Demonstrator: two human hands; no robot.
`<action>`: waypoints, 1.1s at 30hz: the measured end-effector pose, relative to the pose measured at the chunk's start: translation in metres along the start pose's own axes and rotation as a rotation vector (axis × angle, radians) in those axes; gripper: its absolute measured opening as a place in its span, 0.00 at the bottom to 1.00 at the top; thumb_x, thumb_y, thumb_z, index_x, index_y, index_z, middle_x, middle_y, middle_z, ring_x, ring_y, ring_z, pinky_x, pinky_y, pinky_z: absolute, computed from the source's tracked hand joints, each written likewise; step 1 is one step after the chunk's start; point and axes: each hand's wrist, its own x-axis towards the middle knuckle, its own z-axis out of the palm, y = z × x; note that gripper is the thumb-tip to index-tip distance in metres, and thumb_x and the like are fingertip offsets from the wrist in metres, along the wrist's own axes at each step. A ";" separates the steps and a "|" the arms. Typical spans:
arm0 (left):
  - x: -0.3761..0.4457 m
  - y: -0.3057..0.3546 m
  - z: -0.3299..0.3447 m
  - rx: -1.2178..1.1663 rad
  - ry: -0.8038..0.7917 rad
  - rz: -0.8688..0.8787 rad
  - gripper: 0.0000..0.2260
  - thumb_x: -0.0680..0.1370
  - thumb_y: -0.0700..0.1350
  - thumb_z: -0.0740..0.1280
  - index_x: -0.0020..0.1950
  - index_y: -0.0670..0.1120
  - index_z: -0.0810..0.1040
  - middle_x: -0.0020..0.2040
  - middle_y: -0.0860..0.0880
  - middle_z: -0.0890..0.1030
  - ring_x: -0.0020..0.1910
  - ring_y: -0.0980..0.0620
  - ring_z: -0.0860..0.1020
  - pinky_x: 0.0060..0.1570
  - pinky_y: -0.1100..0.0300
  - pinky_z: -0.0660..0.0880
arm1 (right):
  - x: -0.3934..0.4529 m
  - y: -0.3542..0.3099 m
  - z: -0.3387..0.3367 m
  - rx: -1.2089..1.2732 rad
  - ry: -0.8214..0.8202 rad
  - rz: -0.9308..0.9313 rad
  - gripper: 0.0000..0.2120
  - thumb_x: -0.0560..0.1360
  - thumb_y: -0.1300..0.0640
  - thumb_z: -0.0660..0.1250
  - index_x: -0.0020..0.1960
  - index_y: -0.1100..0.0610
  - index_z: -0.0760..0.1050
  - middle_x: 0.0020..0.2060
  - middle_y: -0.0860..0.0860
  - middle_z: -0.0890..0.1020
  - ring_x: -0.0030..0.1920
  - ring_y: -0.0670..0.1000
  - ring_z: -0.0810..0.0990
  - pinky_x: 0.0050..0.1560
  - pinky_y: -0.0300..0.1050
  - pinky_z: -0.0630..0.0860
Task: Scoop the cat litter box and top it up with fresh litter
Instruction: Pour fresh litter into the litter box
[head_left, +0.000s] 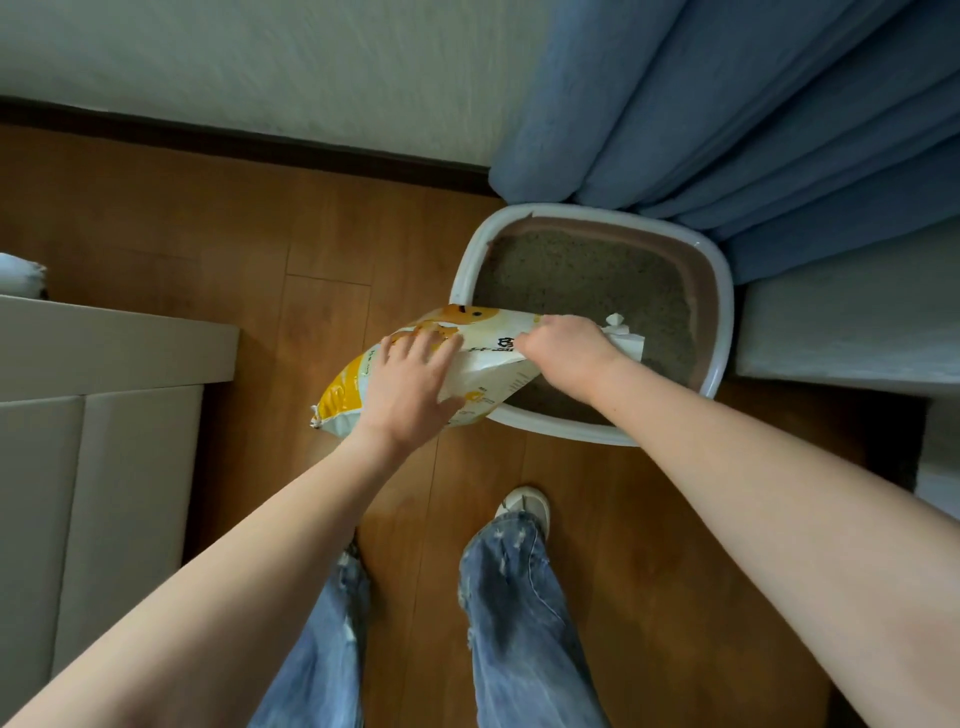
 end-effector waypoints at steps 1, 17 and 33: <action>-0.009 -0.014 0.008 0.012 -0.042 -0.051 0.38 0.68 0.58 0.75 0.73 0.48 0.64 0.67 0.41 0.72 0.64 0.37 0.71 0.65 0.40 0.66 | 0.000 0.001 0.002 0.008 0.004 0.005 0.12 0.79 0.64 0.58 0.60 0.58 0.73 0.53 0.56 0.79 0.54 0.57 0.78 0.50 0.51 0.75; -0.051 -0.095 0.051 -0.254 -0.208 -0.587 0.09 0.78 0.38 0.67 0.56 0.39 0.71 0.55 0.38 0.75 0.50 0.40 0.77 0.49 0.49 0.77 | 0.002 0.001 0.023 0.104 -0.008 0.111 0.16 0.79 0.65 0.57 0.64 0.55 0.74 0.59 0.54 0.79 0.63 0.58 0.74 0.58 0.55 0.74; -0.046 -0.069 0.029 0.150 -0.135 -0.234 0.07 0.78 0.42 0.65 0.42 0.46 0.69 0.42 0.45 0.81 0.42 0.42 0.78 0.42 0.55 0.61 | -0.002 0.005 0.029 0.181 -0.083 0.395 0.20 0.78 0.68 0.56 0.67 0.55 0.72 0.59 0.58 0.78 0.58 0.58 0.77 0.56 0.53 0.76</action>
